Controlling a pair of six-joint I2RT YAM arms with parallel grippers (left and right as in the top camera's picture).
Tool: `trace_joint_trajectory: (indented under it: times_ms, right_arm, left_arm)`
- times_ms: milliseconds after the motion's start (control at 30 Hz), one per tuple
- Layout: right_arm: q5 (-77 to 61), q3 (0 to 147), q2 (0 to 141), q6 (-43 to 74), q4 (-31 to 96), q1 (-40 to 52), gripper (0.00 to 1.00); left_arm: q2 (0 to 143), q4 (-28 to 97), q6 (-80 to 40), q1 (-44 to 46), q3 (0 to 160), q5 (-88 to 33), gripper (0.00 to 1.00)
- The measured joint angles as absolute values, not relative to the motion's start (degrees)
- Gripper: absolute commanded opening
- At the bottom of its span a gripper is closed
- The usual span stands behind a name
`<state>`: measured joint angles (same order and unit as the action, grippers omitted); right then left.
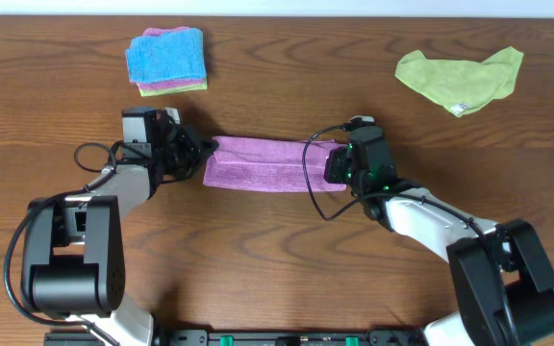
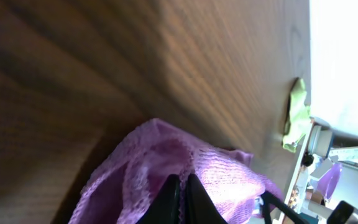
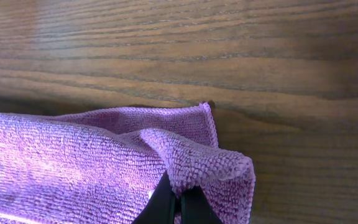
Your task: Fold the cloth
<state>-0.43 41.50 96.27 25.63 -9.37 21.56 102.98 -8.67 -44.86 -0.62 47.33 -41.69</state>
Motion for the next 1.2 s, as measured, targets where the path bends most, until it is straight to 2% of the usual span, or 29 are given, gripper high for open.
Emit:
trace_joint_trajectory:
  times_ms: [67, 100, 167, 233, 400, 467, 533, 633, 733, 833, 933, 1000, 1033, 1133, 1167, 1200]
  right_arm:
    - [-0.4, 41.5, 96.3, 25.3, -9.4, 21.6, 0.02]
    - [-0.4, 41.5, 96.3, 25.2, -9.4, 21.6, 0.07]
    - [-0.6, 41.5, 96.3, 25.0, -9.4, 21.6, 0.24]
    - [-0.6, 41.5, 96.3, 24.7, -9.3, 21.5, 0.36]
    - [-1.1, 41.5, 96.3, 24.5, -8.3, 21.3, 0.48]
    - [-1.3, 41.5, 96.3, 24.3, -7.6, 21.3, 0.52]
    - [-1.5, 41.5, 96.3, 24.2, -7.1, 21.3, 0.54]
    - [-1.6, 41.5, 96.3, 24.0, -7.0, 21.3, 0.56]
    - [-1.7, 41.5, 95.9, 24.1, -6.7, 21.3, 0.58]
    - [-1.7, 41.5, 94.0, 24.1, -5.3, 21.3, 0.64]
    - [-1.7, 41.5, 90.8, 24.2, -2.0, 21.3, 0.64]
    - [-1.7, 41.5, 88.7, 24.6, 0.4, 21.3, 0.64]
    - [-1.8, 41.5, 87.0, 24.9, 1.8, 21.3, 0.64]
    - [-1.8, 41.5, 82.5, 26.0, 6.4, 21.3, 0.68]
    - [-1.9, 41.5, 80.6, 26.7, 8.5, 21.3, 0.70]
    - [-1.9, 41.5, 79.0, 27.2, 10.0, 21.3, 0.73]
  left_arm:
    - [103.0, -7.1, -44.3, -0.7, 47.3, -41.3, 0.06]
    - [103.0, -6.0, -43.8, -0.7, 47.4, -40.9, 0.06]
    - [103.0, -4.7, -43.0, -0.7, 47.4, -40.1, 0.06]
    - [103.0, -4.5, -42.1, -0.9, 47.4, -39.0, 0.06]
    - [103.0, -4.5, -41.4, -1.3, 47.4, -37.2, 0.08]
    - [103.0, -4.5, -40.9, -1.7, 47.4, -37.1, 0.21]
    - [103.0, -4.5, -40.5, -2.5, 47.5, -37.1, 0.40]
    - [103.0, -4.5, -40.4, -4.1, 47.7, -37.7, 0.57]
    - [103.0, -4.5, -40.3, -5.6, 48.1, -38.6, 0.71]
    - [102.2, -4.2, -40.3, -6.2, 48.4, -39.0, 0.73]
    - [100.2, -3.0, -40.3, -6.3, 48.4, -40.0, 0.73]
    - [98.8, -2.8, -40.3, -6.3, 48.4, -41.2, 0.67]
    - [97.9, -2.8, -40.4, -6.3, 48.4, -42.1, 0.60]
    - [94.6, -1.1, -40.6, -6.0, 48.6, -44.2, 0.14]
    - [93.8, -0.5, -40.7, -5.8, 48.6, -44.6, 0.06]
    - [93.0, 0.1, -40.6, -5.5, 48.7, -44.8, 0.06]
